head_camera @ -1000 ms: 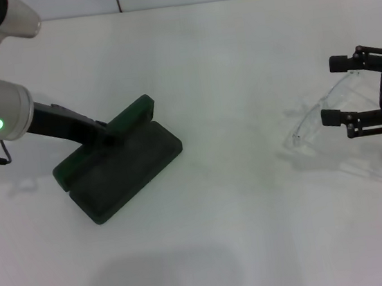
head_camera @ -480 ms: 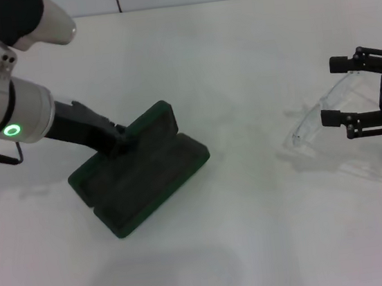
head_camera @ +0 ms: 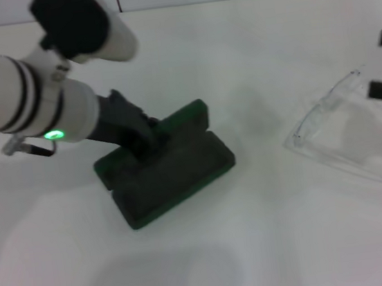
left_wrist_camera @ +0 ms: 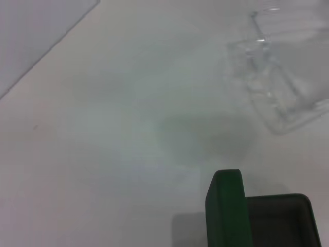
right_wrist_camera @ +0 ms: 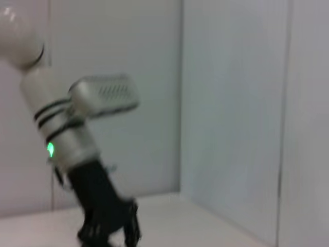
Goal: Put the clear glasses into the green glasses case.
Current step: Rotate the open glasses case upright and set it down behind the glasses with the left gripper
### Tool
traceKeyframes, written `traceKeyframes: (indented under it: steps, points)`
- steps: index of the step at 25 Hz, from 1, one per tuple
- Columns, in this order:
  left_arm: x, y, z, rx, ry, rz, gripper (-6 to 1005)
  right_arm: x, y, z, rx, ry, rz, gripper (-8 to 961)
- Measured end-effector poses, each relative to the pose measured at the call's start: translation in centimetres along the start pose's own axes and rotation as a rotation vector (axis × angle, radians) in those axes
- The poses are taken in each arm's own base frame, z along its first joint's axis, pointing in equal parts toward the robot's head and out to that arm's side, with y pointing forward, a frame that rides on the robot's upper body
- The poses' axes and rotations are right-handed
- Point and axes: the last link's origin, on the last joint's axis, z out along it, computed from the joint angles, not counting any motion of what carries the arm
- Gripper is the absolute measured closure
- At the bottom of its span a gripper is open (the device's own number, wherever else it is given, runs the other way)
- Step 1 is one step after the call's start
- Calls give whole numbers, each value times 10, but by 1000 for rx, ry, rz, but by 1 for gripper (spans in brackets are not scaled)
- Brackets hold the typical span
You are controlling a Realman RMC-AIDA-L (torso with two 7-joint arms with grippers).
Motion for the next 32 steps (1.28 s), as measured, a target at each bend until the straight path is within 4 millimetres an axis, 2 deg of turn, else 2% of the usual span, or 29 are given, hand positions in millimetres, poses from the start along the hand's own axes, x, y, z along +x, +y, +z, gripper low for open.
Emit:
traceKeyframes:
  steps: [5,9,23,32]
  points:
    - [20,18,14,3,11,144,788,-9,8,-42,90,-168,-28,80]
    - [31,25,22,28,22,222,781,-13,15,-62,140,-259,-46,80]
    - [64,37,49,41,48,369,754,-5,24,-71,159,-264,-40,81]
    - [72,38,58,53,63,400,738,-3,25,-74,165,-258,-41,81]
